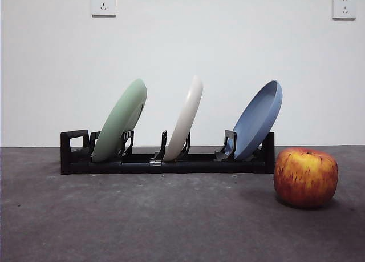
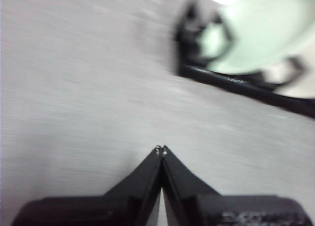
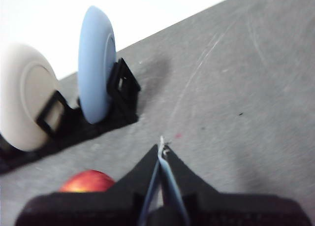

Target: Take the green plate from the plate rack,put the plate on the table,take the apple from the table,put the apple in the plate

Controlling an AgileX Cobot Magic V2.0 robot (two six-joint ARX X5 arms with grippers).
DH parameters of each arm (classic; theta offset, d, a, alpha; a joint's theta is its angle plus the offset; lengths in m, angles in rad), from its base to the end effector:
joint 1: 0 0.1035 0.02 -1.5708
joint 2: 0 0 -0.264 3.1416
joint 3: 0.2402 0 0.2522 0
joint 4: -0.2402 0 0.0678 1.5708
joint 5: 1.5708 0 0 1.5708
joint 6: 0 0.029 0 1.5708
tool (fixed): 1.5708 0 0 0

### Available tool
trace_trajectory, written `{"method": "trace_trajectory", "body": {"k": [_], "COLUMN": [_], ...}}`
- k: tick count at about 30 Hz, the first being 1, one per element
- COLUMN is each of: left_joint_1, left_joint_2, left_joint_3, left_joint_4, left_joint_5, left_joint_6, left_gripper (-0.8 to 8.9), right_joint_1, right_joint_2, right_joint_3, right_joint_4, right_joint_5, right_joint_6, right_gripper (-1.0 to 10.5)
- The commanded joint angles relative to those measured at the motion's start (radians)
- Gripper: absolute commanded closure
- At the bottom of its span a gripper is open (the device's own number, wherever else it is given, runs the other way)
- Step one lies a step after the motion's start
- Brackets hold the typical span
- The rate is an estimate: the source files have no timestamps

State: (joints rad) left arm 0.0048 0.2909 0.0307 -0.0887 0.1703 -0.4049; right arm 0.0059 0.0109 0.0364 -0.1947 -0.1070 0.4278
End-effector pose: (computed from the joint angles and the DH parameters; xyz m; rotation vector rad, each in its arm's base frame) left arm 0.1098 -0.0044 0.1412 -0.4304 0.3767 -0.0912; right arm 0.0946 0.0037 0.1563 0.4349 0.1906 0.0748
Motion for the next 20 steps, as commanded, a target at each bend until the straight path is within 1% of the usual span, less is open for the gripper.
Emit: {"method": "trace_trajectory", "body": {"k": [1, 2, 6, 10, 15, 18, 20], "left_joint_1": [0.001, 0.001, 0.001, 0.001, 0.001, 0.001, 0.0], "left_joint_2": [0.002, 0.005, 0.041, 0.12, 0.252, 0.342, 0.41], "left_joint_3": [0.057, 0.083, 0.205, 0.362, 0.559, 0.685, 0.779], "left_joint_4": [0.015, 0.015, 0.01, -0.006, -0.044, -0.097, -0.151], "left_joint_5": [0.116, 0.152, 0.243, 0.309, 0.396, 0.46, 0.512], "left_joint_6": [-0.048, -0.048, -0.048, -0.043, -0.006, 0.003, 0.026], "left_gripper": [8.17, 8.17, 8.17, 8.17, 8.17, 8.17, 8.17], "right_joint_1": [0.0, 0.0, 0.0, 0.0, 0.0, 0.0, 0.0], "right_joint_2": [0.001, 0.006, 0.065, 0.19, 0.377, 0.497, 0.584], "right_joint_3": [0.062, 0.089, 0.224, 0.39, 0.642, 0.806, 0.921], "right_joint_4": [0.006, 0.002, -0.024, -0.035, -0.139, -0.222, -0.287], "right_joint_5": [-0.014, -0.014, -0.008, -0.028, -0.101, -0.162, -0.229], "right_joint_6": [0.103, 0.103, 0.083, 0.027, -0.098, -0.14, -0.164], "right_gripper": [9.6, 9.6, 9.6, 9.6, 9.6, 9.6, 9.6]}}
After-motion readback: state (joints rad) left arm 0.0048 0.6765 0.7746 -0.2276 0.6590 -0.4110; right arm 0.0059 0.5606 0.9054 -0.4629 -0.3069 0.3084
